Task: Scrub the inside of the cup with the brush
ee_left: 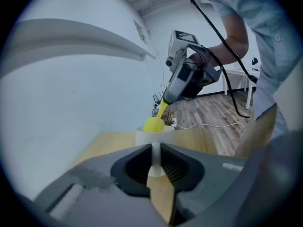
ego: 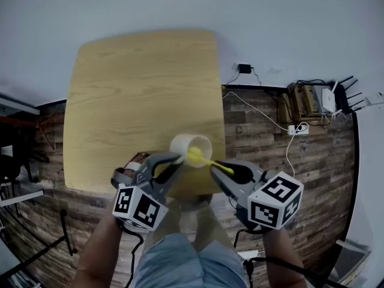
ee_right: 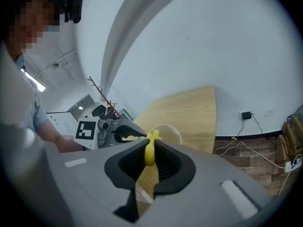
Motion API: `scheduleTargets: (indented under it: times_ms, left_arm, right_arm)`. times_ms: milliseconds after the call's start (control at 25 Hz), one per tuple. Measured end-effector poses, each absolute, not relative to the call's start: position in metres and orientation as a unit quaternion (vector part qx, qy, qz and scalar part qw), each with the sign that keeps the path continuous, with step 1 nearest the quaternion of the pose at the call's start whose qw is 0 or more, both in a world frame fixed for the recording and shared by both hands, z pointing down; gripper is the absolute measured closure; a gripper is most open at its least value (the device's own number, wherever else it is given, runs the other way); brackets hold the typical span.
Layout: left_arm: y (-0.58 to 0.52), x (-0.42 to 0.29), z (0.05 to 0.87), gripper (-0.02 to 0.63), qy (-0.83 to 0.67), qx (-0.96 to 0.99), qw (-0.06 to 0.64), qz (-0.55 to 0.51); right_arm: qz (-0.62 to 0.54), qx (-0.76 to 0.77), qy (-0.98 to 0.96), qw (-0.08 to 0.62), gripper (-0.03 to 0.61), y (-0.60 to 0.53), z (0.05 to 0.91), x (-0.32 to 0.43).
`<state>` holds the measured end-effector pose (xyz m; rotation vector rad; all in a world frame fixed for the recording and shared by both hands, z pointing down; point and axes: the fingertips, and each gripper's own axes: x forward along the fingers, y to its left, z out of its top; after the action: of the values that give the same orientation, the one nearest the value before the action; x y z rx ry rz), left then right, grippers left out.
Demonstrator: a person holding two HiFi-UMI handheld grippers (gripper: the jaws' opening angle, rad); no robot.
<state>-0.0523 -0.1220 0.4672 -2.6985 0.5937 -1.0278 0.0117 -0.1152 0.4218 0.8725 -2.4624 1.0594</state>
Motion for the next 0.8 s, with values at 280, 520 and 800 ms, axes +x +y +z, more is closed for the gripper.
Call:
scheduleTargets:
  times_ms: [280,520,800]
  left_arm:
    - [-0.128,-0.063,0.476,0.537,0.232,-0.915,0.074,-0.323]
    - [-0.133,-0.074,0.484,0.535,0.286,-0.920,0.015,-0.268]
    - [-0.139,-0.089,0.497,0.535,0.317,-0.919,-0.041,-0.233]
  right_arm:
    - [0.353,0.326,-0.867,0.134,0.538,-0.129,0.385,0.022]
    - [0.323,0.344,-0.872,0.129,0.538,-0.131,0.364,0.030]
    - [0.318,0.360,-0.869,0.122,0.538,-0.130,0.363,0.035]
